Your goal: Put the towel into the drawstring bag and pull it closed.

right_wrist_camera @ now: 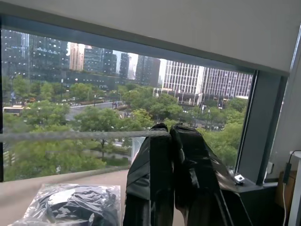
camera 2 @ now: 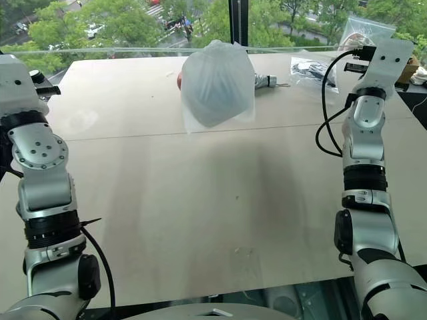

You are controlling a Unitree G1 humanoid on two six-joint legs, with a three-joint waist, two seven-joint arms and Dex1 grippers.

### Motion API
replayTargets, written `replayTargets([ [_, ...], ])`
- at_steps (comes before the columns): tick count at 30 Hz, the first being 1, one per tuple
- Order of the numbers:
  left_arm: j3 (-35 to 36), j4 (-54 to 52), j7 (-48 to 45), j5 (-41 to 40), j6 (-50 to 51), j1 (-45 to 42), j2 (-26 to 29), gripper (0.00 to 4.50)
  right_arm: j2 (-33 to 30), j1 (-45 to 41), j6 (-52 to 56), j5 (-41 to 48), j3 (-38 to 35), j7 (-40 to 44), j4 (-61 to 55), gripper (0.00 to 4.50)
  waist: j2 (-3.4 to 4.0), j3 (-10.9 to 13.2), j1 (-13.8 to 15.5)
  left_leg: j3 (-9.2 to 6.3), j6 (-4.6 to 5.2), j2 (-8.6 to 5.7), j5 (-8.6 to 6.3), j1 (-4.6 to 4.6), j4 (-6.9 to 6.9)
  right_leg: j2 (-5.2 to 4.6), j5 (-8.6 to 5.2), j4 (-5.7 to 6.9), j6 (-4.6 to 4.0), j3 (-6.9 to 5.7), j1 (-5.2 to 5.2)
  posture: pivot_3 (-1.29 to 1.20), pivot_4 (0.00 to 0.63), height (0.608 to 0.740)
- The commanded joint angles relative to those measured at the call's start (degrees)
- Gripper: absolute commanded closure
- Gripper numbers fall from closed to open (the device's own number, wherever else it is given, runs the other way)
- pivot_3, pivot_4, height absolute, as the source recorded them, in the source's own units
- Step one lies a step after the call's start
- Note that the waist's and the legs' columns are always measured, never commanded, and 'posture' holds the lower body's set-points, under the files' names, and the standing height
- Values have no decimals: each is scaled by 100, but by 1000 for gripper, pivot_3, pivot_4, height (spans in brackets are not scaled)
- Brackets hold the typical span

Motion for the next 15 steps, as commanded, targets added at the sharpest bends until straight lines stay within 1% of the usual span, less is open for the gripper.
replayTargets([
  [1,310,-414,-346,-176,211,415,21,4463,-466,974,143,272,-337,823,-775,4500,0,-4,33,0,0,0,0,-1,-3,0,0,-6,0,-3,2,0,150,740],
  [3,368,-786,-586,-531,378,890,-301,4463,-518,1570,309,636,-307,1526,-1282,4500,8,-10,44,-2,0,0,-1,-1,-5,-6,-1,-11,1,-8,8,0,150,740],
  [6,314,-1361,-1088,-1128,654,1894,-886,4463,-761,2678,715,1314,-119,3056,-2029,4500,8,-11,19,3,8,1,-5,-4,-3,-11,0,-14,2,4,10,0,150,740],
  [9,67,-1638,-1724,-1620,906,2602,-1155,4463,-944,3399,1313,1821,-107,3895,-2491,4500,4,-8,-3,7,35,5,-21,3,2,-9,0,-21,2,10,11,0,150,740],
  [12,-351,-1641,-2527,-2155,1124,2998,-1211,4463,-967,3505,1691,2048,-51,4253,-2721,4500,5,-7,6,5,35,5,-20,26,9,4,-2,0,-2,10,22,0,150,740],
  [13,-507,-1624,-2778,-2304,1197,3054,-1200,4463,-909,3407,1811,2124,-29,4287,-2788,4500,4,-3,7,7,34,4,-19,44,9,10,-1,1,-7,12,38,0,150,740],
  [15,-794,-1577,-3236,-2556,1359,3120,-1154,4463,-843,3230,2108,2315,50,4468,-2908,4500,0,-1,-4,9,34,4,-19,110,11,16,-13,-1,-35,17,98,0,150,740],
])
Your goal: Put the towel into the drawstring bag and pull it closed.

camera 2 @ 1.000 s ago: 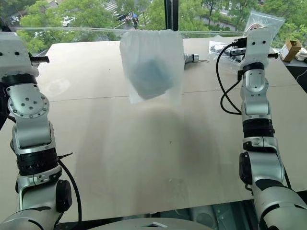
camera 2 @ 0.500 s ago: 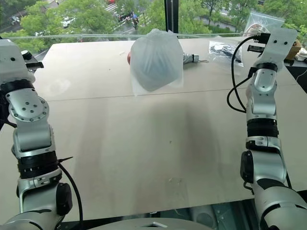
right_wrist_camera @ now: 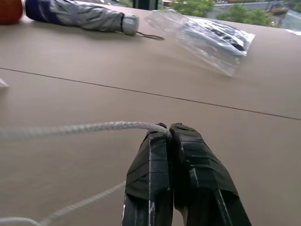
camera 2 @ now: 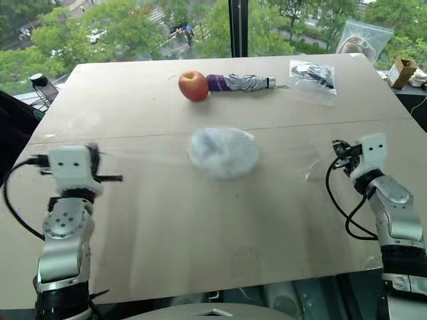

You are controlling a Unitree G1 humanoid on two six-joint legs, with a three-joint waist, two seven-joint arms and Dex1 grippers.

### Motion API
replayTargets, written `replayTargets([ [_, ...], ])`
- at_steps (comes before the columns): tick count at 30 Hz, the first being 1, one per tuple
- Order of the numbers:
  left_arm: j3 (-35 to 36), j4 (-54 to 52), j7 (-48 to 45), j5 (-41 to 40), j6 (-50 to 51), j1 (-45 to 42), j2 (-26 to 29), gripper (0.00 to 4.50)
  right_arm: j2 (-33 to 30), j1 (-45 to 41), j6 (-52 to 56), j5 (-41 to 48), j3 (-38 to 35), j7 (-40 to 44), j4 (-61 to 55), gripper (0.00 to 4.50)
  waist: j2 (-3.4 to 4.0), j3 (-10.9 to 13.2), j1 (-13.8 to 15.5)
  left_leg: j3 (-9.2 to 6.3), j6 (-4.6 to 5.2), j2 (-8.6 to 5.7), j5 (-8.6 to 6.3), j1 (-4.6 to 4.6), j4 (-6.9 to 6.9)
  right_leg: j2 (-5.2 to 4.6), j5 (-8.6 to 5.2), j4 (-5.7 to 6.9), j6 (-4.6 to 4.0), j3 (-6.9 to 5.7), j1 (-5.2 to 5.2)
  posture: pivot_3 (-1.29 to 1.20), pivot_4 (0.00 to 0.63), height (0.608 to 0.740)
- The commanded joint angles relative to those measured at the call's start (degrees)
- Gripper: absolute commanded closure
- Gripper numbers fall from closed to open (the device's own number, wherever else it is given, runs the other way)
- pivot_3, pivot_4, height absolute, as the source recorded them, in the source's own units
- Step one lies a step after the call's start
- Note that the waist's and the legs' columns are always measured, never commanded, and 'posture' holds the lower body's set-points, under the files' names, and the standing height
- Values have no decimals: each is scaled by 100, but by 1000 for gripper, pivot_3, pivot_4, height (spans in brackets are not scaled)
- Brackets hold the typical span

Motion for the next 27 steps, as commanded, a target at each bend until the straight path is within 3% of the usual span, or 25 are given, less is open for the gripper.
replayTargets([
  [1,-469,-209,-810,-452,222,68,120,4463,-5,-410,414,385,61,411,-516,4500,-3,2,-13,1,0,0,0,12,0,2,0,-1,1,3,8,0,150,740],
  [4,-695,-145,-1117,-341,124,13,361,4500,-242,-498,644,451,348,1129,-732,3549,-8,1,-1,-3,1,0,1,29,4,9,0,0,1,5,23,0,150,740],
  [5,-687,-81,-1108,-232,33,-42,454,3801,-371,-489,699,426,458,1377,-818,3044,-8,1,10,-4,1,1,1,31,4,11,5,0,-7,5,24,0,150,740],
  [6,-673,-36,-1089,-161,-29,-74,514,3704,-456,-474,733,404,526,1528,-876,2816,-8,1,19,-6,2,2,1,30,4,13,12,0,-20,3,24,0,150,740],
  [9,-335,-59,-1365,-452,77,171,752,2242,-988,-169,1052,521,513,2193,-969,1294,-7,-1,35,-8,3,6,2,19,4,14,8,-5,-14,2,19,0,150,740],
  [12,-150,-230,-1978,-980,251,651,953,736,-1434,148,825,306,506,2716,-673,1239,-6,-1,23,-3,14,6,-8,-1,-4,3,13,-34,20,0,15,0,150,740],
  [17,454,-429,-2762,-1873,746,1806,1183,736,-1778,488,206,8,365,3220,112,1239,-6,-1,17,7,46,6,-33,-25,-11,-11,6,-95,33,-3,15,0,150,740],
  [22,473,-368,-3162,-1791,404,2390,1357,736,-1305,510,-398,293,47,3434,396,1239,2,-2,18,8,45,4,-32,-3,-9,-3,-8,-90,10,5,23,0,150,740],
  [27,363,-394,-3386,-1742,121,2535,1390,736,-1219,680,-625,199,68,3665,452,1239,6,-3,29,15,45,3,-32,14,0,-14,-7,-89,9,5,44,0,150,740],
])
